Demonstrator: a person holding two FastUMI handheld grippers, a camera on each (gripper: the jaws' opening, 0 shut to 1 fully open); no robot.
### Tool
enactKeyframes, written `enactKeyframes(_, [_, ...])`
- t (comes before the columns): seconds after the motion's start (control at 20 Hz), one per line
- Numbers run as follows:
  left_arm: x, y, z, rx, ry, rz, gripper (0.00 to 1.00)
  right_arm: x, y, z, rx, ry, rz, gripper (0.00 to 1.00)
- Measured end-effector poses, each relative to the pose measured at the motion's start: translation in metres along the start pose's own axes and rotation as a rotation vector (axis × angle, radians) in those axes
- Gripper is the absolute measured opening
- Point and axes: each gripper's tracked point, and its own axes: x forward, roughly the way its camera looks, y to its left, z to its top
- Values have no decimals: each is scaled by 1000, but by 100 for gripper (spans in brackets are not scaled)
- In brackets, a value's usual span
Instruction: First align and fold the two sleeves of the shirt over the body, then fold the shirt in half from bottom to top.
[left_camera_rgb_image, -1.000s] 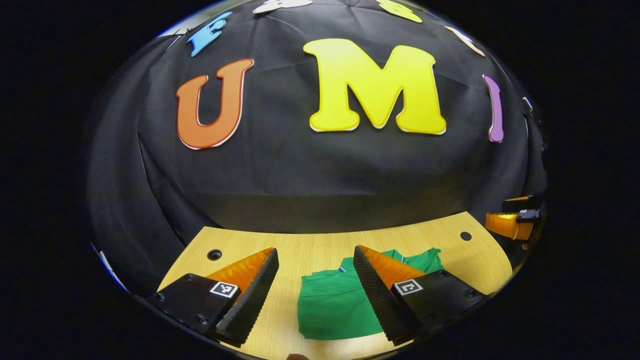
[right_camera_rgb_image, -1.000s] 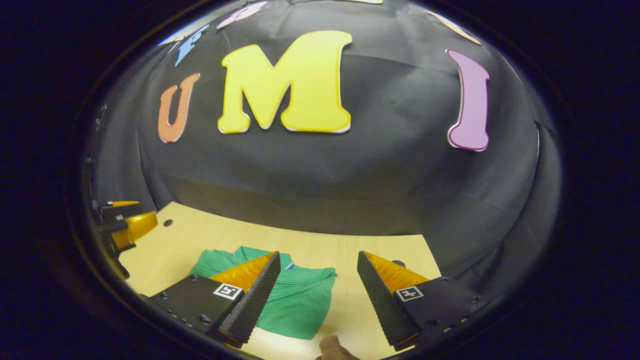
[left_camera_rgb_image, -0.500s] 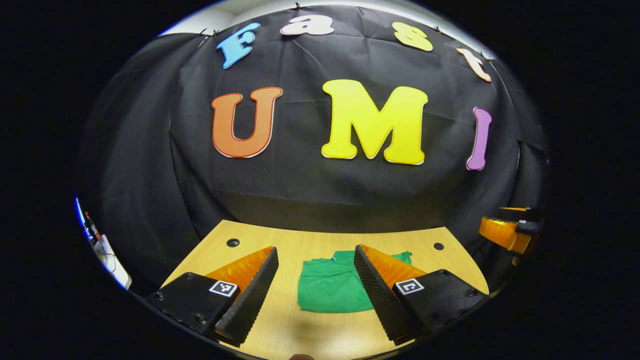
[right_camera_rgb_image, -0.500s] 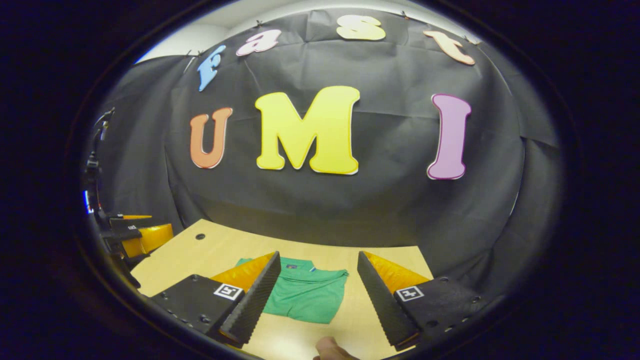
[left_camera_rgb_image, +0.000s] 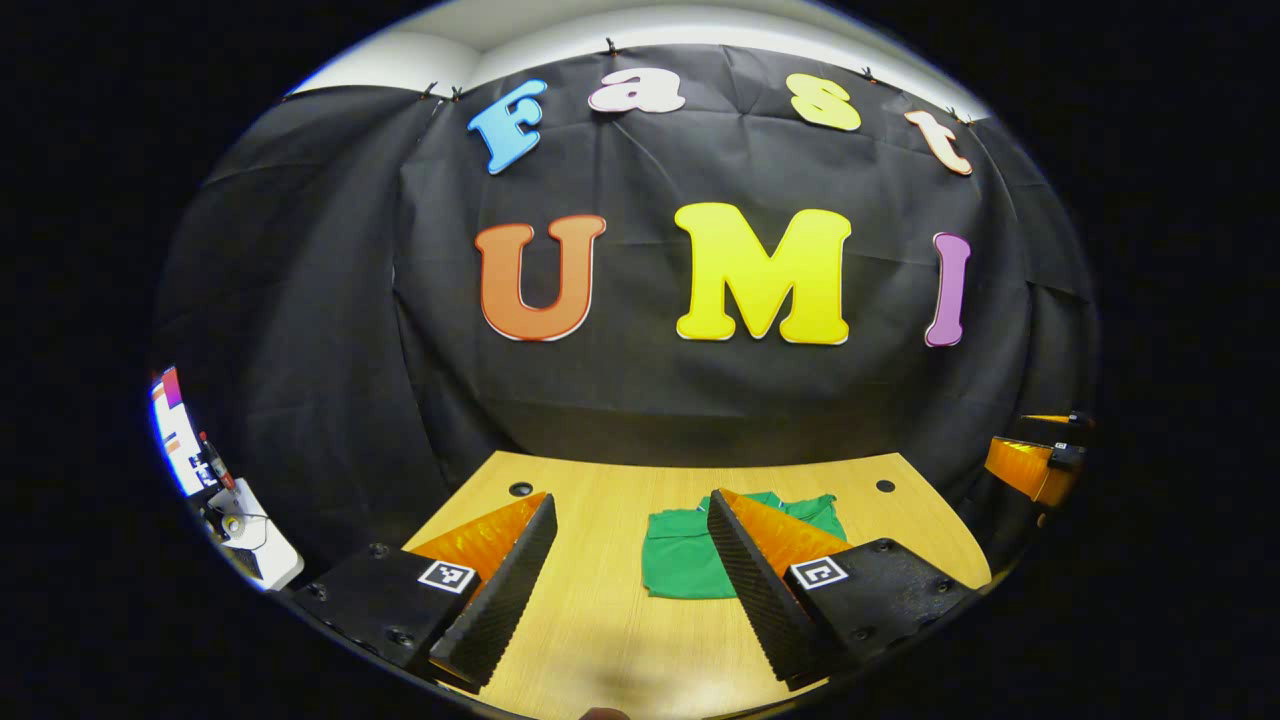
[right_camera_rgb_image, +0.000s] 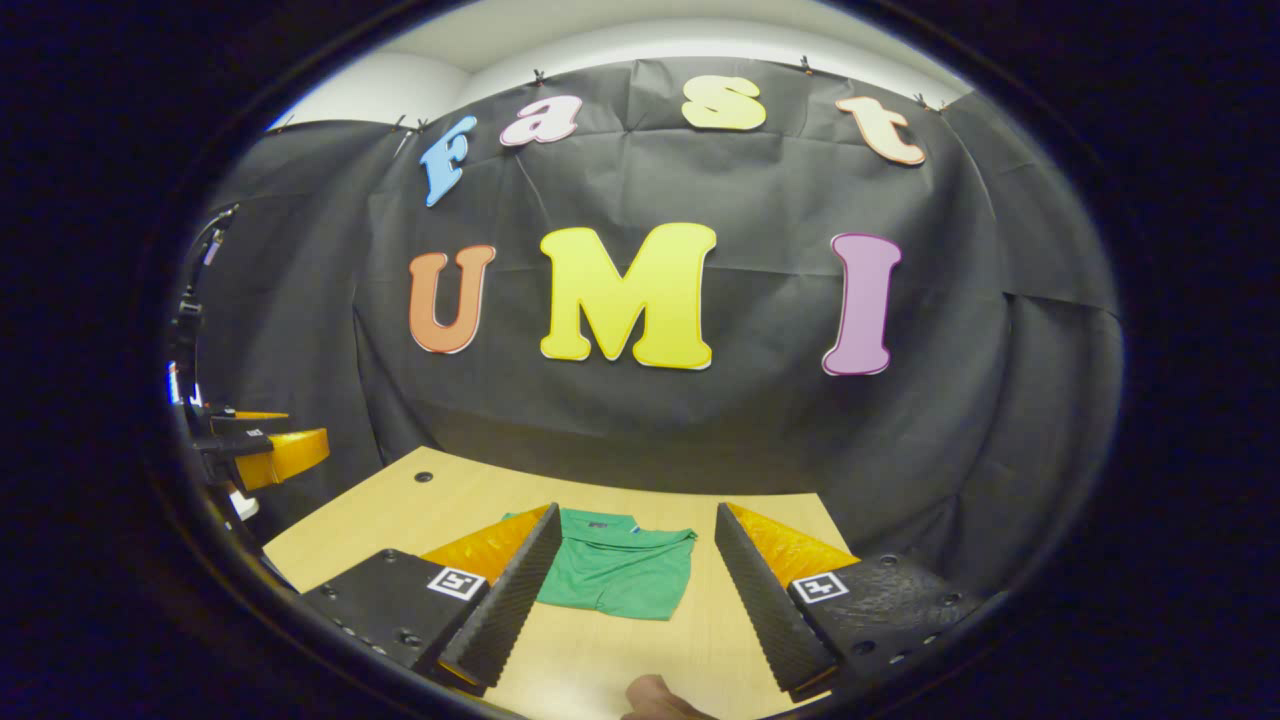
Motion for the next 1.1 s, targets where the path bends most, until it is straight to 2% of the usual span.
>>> enactKeyframes(0.15, [-8,-12,12,7,-37,-29,98,-7,14,8,3,-10,-17,93])
enactKeyframes(0.25, [-11,-25,19,-5,-61,-64,98,-9,21,18,10,-37,-28,95])
enactKeyframes(0.35, [-9,-36,16,-8,-57,-93,98,-10,27,20,2,-46,-41,97])
enactKeyframes(0.55, [-13,-47,19,-11,-68,-134,98,-14,38,19,-16,-54,-39,95])
enactKeyframes(0.7, [-12,-47,19,5,-95,-146,98,-16,40,15,-14,-66,-52,97])
enactKeyframes(0.75, [-12,-46,13,0,-72,-149,98,-16,43,13,-3,-54,-55,97])
enactKeyframes(0.85, [-16,-45,7,-12,-51,-158,98,-13,51,9,2,-37,-50,93])
enactKeyframes(1.1, [-18,-33,6,-5,-72,-154,98,-10,79,9,-66,-32,-32,97])
